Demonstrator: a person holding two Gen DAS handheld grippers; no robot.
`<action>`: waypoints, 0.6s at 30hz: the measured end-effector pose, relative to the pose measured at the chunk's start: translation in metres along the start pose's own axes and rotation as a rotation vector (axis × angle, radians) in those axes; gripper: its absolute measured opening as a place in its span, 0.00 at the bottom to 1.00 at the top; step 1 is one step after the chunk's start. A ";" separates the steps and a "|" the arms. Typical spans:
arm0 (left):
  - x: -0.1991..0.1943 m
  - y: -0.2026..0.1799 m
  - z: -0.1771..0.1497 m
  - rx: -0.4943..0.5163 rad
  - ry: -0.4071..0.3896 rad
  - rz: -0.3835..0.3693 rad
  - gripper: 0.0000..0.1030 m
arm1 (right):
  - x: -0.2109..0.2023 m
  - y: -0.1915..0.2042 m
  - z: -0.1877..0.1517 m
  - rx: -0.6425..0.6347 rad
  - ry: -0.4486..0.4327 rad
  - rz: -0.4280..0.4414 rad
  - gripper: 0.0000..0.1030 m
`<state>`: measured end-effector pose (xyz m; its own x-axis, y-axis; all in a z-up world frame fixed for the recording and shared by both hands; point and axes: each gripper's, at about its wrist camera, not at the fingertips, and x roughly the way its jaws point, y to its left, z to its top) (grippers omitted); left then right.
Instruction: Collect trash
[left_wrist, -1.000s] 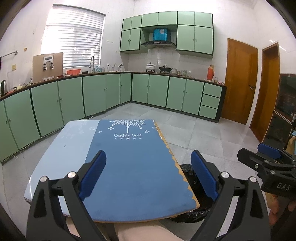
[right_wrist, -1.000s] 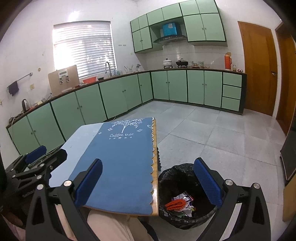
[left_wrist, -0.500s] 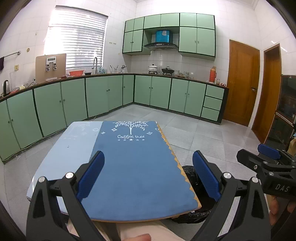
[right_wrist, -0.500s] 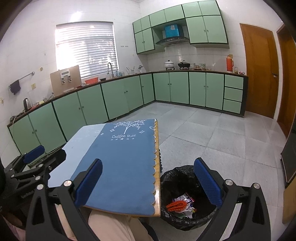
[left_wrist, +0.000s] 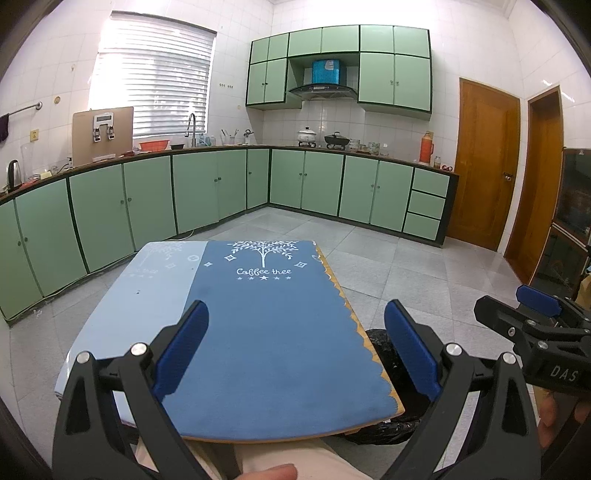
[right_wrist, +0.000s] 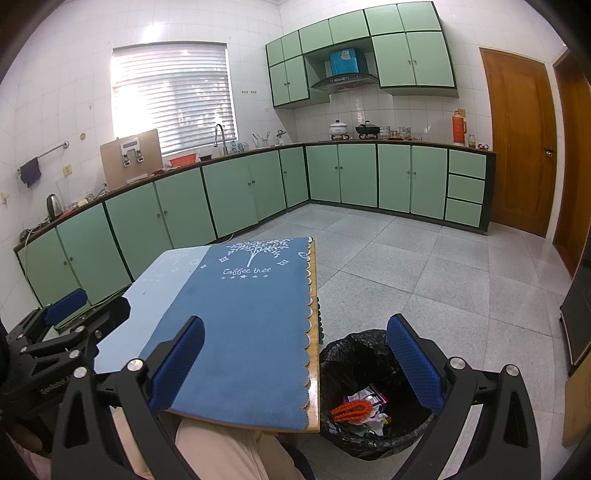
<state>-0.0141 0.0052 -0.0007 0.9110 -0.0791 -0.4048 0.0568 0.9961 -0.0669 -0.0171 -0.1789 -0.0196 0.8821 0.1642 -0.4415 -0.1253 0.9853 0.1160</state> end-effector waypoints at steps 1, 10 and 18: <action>0.000 0.001 0.000 0.000 0.000 0.000 0.90 | 0.000 0.000 0.000 0.001 0.001 0.000 0.94; 0.001 0.001 0.000 0.000 0.000 0.000 0.90 | 0.000 0.000 0.000 0.000 0.001 0.000 0.94; 0.001 0.001 0.000 0.000 0.000 0.000 0.90 | 0.000 0.000 0.000 -0.001 0.000 0.000 0.94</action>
<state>-0.0134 0.0063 -0.0013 0.9109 -0.0791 -0.4049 0.0568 0.9962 -0.0666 -0.0170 -0.1790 -0.0200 0.8820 0.1646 -0.4415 -0.1260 0.9853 0.1156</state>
